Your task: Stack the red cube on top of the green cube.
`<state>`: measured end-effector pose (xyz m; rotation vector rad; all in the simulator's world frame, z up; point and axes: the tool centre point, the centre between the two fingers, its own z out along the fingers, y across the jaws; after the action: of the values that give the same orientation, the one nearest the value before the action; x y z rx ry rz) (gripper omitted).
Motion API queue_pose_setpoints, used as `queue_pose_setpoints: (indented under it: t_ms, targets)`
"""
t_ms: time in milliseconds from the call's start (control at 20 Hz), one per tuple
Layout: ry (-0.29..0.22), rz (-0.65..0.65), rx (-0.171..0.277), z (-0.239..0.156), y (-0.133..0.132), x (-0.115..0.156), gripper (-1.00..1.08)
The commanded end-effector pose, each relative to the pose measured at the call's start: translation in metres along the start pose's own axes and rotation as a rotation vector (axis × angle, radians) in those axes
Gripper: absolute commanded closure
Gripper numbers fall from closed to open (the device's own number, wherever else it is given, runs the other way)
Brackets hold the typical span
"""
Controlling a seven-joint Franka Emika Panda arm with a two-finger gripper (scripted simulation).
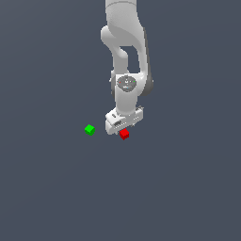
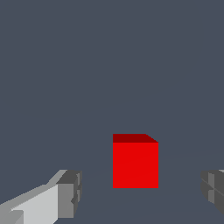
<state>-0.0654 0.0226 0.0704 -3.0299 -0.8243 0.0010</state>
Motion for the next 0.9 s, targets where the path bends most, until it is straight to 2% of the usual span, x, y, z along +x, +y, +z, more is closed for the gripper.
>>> queue_pose_setpoints:
  t_ms: [0, 300, 850]
  targets:
    - [0.000, -0.003, -0.001, 0.000, 0.000, 0.000, -0.92]
    - [0.000, -0.002, -0.001, 0.006, 0.000, 0.000, -0.92]
    - [0.000, -0.002, -0.001, 0.048, 0.001, -0.001, -0.92]
